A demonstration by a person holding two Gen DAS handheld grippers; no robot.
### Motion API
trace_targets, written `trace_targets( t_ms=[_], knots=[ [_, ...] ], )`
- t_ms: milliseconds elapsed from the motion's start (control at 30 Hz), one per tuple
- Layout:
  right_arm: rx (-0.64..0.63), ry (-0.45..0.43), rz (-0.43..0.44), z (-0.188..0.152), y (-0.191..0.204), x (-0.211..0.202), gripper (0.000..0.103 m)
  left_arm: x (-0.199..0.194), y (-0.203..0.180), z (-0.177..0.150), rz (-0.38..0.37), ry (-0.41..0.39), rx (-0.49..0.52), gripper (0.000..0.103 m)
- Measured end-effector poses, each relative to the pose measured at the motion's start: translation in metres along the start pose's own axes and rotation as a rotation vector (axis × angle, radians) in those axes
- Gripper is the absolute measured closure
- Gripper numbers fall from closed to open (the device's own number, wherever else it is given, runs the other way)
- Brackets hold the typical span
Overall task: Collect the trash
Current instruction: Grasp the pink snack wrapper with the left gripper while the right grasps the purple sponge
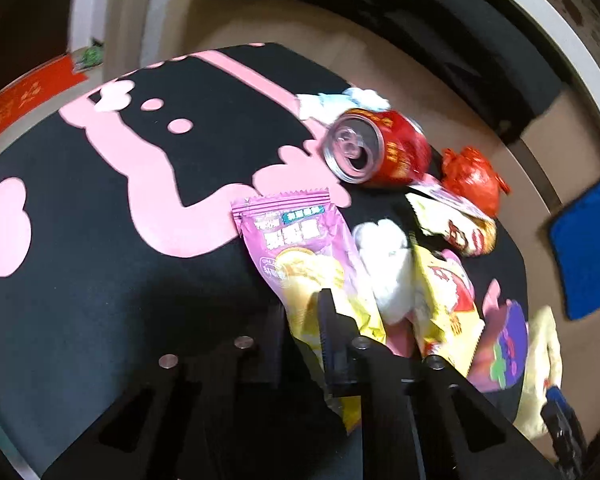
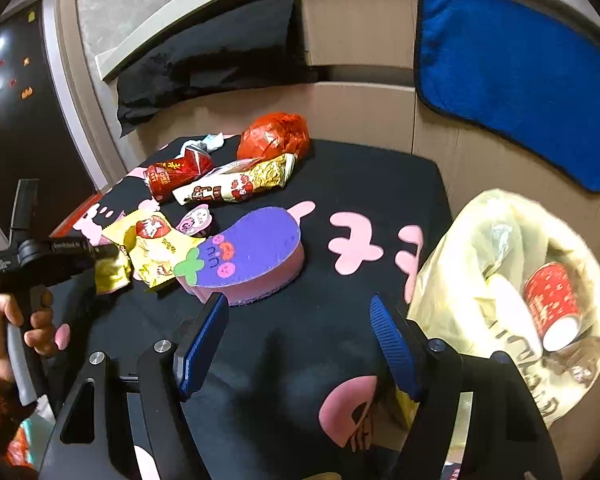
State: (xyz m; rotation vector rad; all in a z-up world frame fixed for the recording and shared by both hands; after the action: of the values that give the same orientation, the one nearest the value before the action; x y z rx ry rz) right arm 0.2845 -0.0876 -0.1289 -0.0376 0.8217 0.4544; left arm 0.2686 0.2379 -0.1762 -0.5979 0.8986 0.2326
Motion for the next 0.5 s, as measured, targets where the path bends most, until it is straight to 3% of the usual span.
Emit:
trace_targets(
  t_ms=[233,500],
  knots=[
    [0.038,0.031,0.062,0.005,0.007,0.021,0.032,-0.037,-0.007,-0.006,-0.017,-0.059,0.167,0.097],
    [0.181,0.056,0.117,0.025,0.001,0.056,0.032,-0.067,0.011,-0.006,-0.058,-0.082,0.196,0.097]
  ],
)
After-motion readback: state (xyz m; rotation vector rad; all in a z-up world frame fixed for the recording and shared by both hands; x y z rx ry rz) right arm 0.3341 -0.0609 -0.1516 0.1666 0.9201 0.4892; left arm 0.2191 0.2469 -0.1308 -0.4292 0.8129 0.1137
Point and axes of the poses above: each gripper's, at about its wrist camera, not at the fingertips, and x roughly the way its jaws point, y to its left, z to its top, the point moved 4 cm from there along x, roughly the way its jaws point, and after that the axes turned 2 degrees about y, right-handed, at the moved point
